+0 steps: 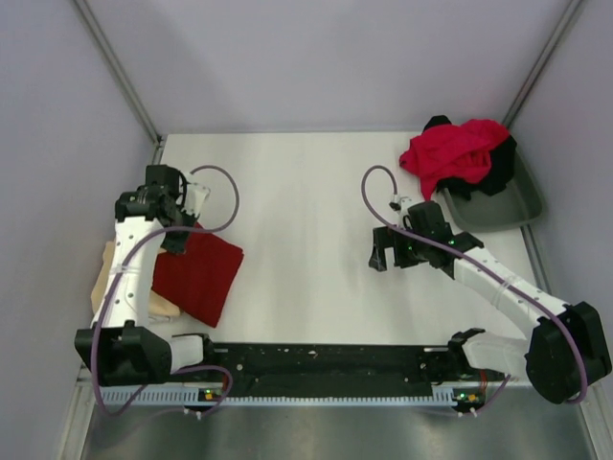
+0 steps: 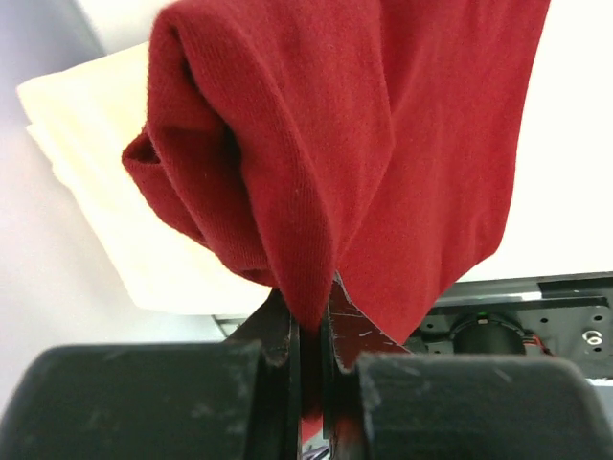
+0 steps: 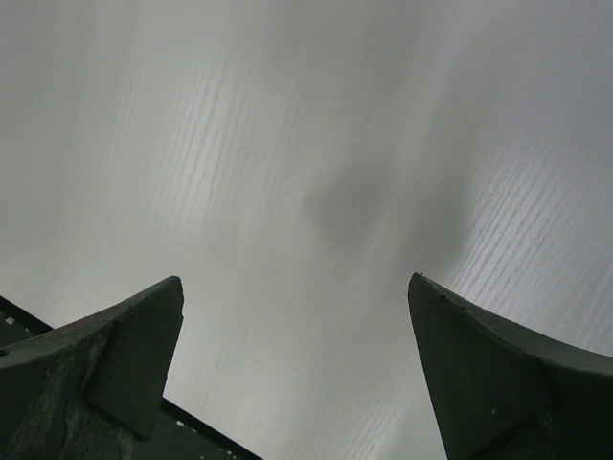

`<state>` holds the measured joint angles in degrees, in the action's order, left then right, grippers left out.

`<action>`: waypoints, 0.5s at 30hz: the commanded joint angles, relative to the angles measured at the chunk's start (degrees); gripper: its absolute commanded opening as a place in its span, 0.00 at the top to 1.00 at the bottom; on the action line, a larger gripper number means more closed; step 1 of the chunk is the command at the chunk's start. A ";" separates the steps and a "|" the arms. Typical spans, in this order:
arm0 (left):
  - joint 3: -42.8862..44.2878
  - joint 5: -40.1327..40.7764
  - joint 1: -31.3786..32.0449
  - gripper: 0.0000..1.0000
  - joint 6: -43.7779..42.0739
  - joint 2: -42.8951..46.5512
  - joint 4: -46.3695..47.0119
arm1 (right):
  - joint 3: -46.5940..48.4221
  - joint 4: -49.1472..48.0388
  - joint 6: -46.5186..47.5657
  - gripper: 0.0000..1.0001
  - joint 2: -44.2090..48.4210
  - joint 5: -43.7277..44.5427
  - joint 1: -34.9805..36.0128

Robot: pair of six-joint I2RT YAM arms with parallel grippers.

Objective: Fold and stack the t-shirts
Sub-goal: Put the neatly folded tshirt into the corner of the board with the left arm

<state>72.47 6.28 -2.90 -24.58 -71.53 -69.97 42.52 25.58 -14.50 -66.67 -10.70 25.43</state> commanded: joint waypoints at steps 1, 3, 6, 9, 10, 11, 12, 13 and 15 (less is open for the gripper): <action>6.27 5.92 -0.44 1.00 -2.31 2.36 -2.88 | -0.86 -0.18 1.67 0.01 1.02 0.77 -0.38; 8.21 8.21 -0.36 1.00 -3.10 2.44 -4.11 | -0.86 -0.10 2.20 0.01 1.19 0.94 -0.38; 10.84 10.23 -0.71 1.00 -4.33 2.97 -4.99 | -0.86 0.26 2.90 0.01 1.37 1.56 -0.38; 13.04 12.52 -1.06 1.00 -5.30 2.89 -5.52 | -0.86 0.43 3.51 0.01 1.55 1.82 -0.38; 13.66 12.61 -1.49 1.00 -5.48 2.88 -5.61 | -0.86 0.52 3.60 0.01 1.63 1.91 -0.38; 14.19 12.44 -1.93 1.00 -6.00 2.80 -5.52 | -0.86 0.52 3.69 0.01 1.64 2.00 -0.29; 14.54 12.44 -2.37 1.00 -6.27 2.71 -5.44 | -0.86 0.61 3.87 0.01 1.64 2.17 -0.38; 14.72 12.61 -3.16 1.00 -6.53 2.62 -5.09 | -0.95 0.52 3.95 0.01 1.55 2.35 -0.38; 14.37 12.79 -4.39 1.00 -7.50 2.45 -4.21 | -0.95 0.61 4.31 0.01 1.64 2.35 -0.38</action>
<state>84.60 16.10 -4.97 -29.41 -70.24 -75.24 41.63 26.70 -11.62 -66.67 -9.28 25.43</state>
